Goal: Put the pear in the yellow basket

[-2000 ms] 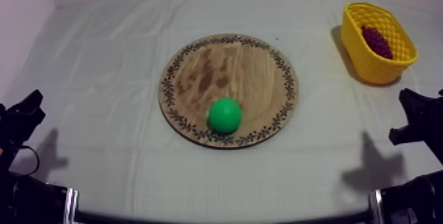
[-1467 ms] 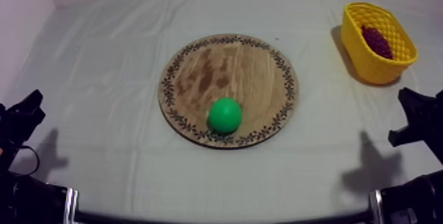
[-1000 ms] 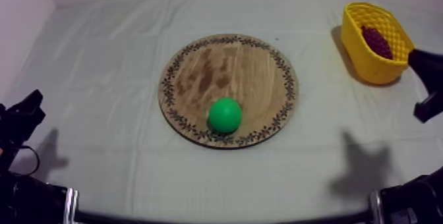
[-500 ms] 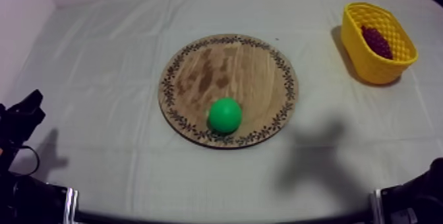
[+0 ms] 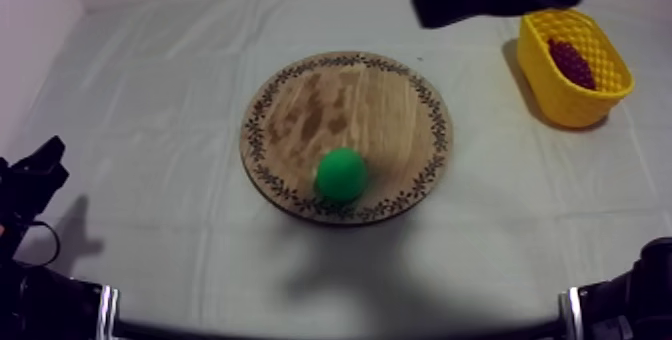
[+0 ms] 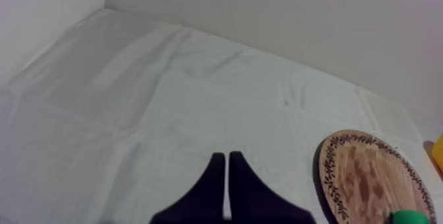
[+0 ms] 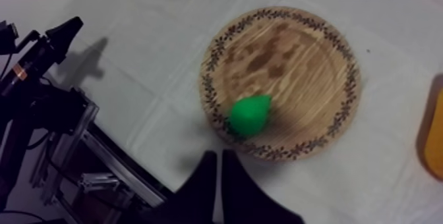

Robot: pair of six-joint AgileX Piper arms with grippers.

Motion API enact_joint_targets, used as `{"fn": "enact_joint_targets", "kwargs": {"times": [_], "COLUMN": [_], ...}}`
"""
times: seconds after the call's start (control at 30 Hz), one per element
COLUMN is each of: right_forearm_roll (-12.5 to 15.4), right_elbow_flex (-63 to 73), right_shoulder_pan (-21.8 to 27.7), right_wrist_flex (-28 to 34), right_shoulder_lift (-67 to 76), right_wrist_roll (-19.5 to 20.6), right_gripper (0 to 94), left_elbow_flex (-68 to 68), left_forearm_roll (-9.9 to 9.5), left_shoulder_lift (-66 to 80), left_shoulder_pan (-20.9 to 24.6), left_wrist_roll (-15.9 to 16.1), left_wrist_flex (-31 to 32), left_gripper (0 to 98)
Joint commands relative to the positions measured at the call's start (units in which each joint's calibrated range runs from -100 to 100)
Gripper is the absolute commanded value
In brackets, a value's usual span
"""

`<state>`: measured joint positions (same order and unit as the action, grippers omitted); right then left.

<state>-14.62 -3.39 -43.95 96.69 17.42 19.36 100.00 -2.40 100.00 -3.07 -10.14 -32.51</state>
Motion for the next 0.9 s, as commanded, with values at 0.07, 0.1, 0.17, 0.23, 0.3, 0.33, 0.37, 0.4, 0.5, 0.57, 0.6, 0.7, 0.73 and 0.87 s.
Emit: {"fn": "enact_joint_targets", "kwargs": {"times": [0.07, 0.1, 0.17, 0.23, 0.3, 0.33, 0.37, 0.4, 0.5, 0.57, 0.6, 0.7, 0.73, 0.87], "right_forearm_roll": [-1.2, -1.3, -1.6, -1.7, -1.7, -1.7, -1.5, -1.4, -1.3, -1.2, -1.1, -0.7, -0.4, 0.6], "right_elbow_flex": [3.1, 3.5, 4.1, 4.3, 4.2, 4.0, 3.9, 3.8, 3.6, 3.6, 3.6, 3.6, 3.6, 3.2], "right_shoulder_pan": [-0.6, -0.6, -0.6, -0.5, -0.4, -0.4, -0.3, -0.1, 0.3, 0.6, 0.7, 1.3, 1.4, 1.8], "right_wrist_flex": [1.0, 1.1, 1.2, 1.3, 1.4, 1.4, 1.5, 1.5, 1.6, 1.6, 1.6, 1.7, 1.7, 1.8], "right_shoulder_lift": [-7.8, -9.0, -11.5, -14.0, -16.6, -17.7, -18.9, -20.0, -23.1, -24.9, -25.8, -28.2, -28.9, -31.2], "right_wrist_roll": [3.5, 4.0, 4.8, 5.6, 6.2, 6.5, 6.7, 6.9, 7.6, 8.2, 8.5, 10.0, 10.4, 12.0], "right_gripper": [0.4, 0.3, 0.3, 0.3, 0.3, 0.3, 0.3, 0.3, 0.2, 0.2, 0.2, 0.2, 0.2, 0.2], "left_elbow_flex": [0.0, 0.0, 0.0, 0.0, 0.0, 0.0, 0.0, 0.0, 0.0, 0.0, 0.0, 0.0, 0.0, 0.0], "left_forearm_roll": [-0.02, -0.02, -0.02, -0.02, -0.02, -0.02, -0.02, -0.02, -0.02, -0.02, -0.02, -0.02, -0.02, -0.02], "left_shoulder_lift": [0.0, 0.0, 0.0, 0.0, 0.0, 0.0, 0.0, 0.0, 0.0, 0.0, 0.0, 0.0, 0.0, 0.0], "left_shoulder_pan": [0.0, 0.0, 0.0, 0.0, 0.0, 0.0, 0.0, 0.0, 0.0, 0.0, 0.0, 0.0, 0.0, 0.0], "left_wrist_roll": [0.0, 0.0, 0.0, 0.0, 0.0, 0.0, 0.0, 0.0, 0.0, 0.0, 0.0, 0.0, 0.0, 0.0], "left_wrist_flex": [0.0, 0.0, 0.0, 0.0, 0.0, 0.0, 0.0, 0.0, 0.0, 0.0, 0.0, 0.0, 0.0, 0.0], "left_gripper": [0.1, 0.1, 0.1, 0.1, 0.1, 0.1, 0.1, 0.1, 0.1, 0.1, 0.1, 0.1, 0.1, 0.1]}}
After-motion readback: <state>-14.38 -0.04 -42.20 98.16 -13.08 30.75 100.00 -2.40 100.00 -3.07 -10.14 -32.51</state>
